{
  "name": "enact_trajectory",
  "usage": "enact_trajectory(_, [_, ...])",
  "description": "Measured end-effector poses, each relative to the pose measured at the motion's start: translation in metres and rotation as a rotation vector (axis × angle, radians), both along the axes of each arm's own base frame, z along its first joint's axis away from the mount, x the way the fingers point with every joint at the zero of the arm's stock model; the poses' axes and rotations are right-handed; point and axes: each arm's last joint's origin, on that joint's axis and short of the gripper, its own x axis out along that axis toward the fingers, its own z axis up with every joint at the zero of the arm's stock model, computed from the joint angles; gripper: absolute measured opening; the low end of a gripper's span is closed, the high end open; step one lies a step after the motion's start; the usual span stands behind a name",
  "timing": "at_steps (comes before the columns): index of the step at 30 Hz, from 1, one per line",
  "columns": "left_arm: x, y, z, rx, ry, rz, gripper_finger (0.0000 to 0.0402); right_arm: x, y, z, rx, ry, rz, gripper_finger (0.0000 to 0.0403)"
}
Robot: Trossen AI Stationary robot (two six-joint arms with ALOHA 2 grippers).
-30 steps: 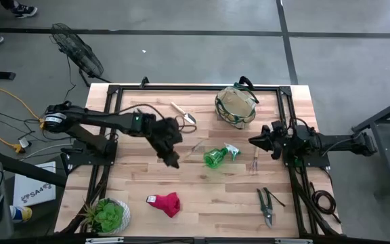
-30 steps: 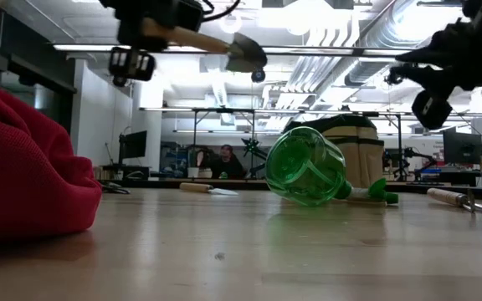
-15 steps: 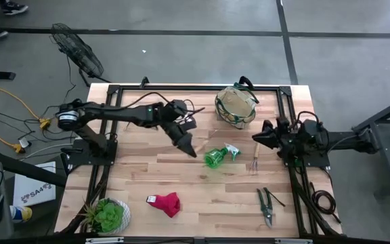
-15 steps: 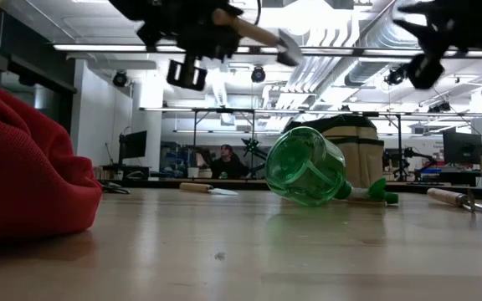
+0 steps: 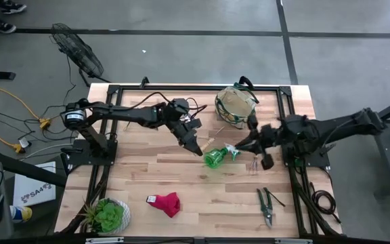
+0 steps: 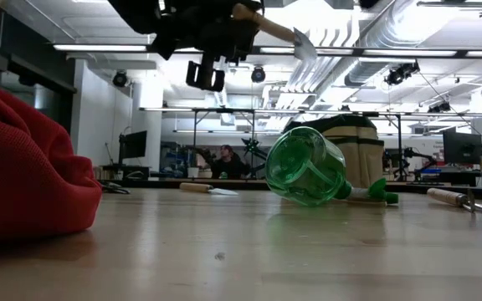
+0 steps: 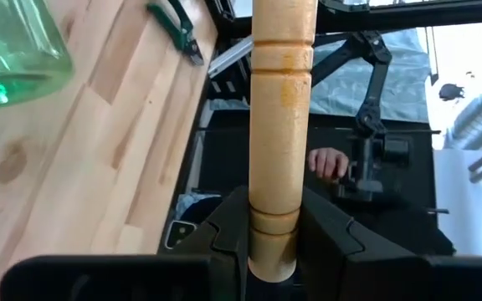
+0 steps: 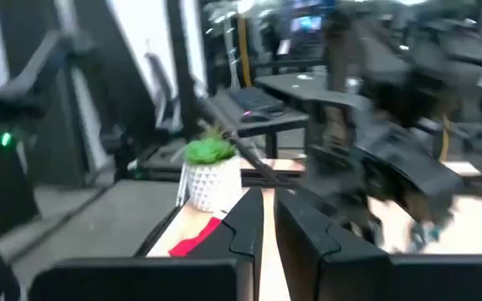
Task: Pick & Place Garden tools in Gardening bag
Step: Put the bottom gardening trowel into the gardening bag
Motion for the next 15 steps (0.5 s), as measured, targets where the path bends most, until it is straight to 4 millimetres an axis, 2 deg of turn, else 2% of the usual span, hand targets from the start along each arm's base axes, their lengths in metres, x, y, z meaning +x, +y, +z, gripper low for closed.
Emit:
enact_trajectory(4, [0.002, 0.000, 0.005, -0.011, -0.045, 0.004, 0.0064, 0.025, 0.012, 0.007, -0.066, 0.014, -0.011, 0.0023])
enact_trajectory(7, [0.003, 0.000, 0.008, -0.017, -0.060, 0.010, 0.0064, 0.040, 0.017, 0.004, -0.082, 0.060, -0.064, 0.0023])
enact_trajectory(10, [0.002, 0.000, 0.008, -0.021, -0.054, 0.012, 0.0064, 0.048, 0.023, -0.004, -0.114, 0.089, -0.130, 0.0023])
enact_trajectory(15, [0.003, 0.000, 0.008, -0.025, -0.047, 0.018, 0.0064, 0.055, 0.033, -0.013, -0.291, 0.105, -0.199, 0.0023])
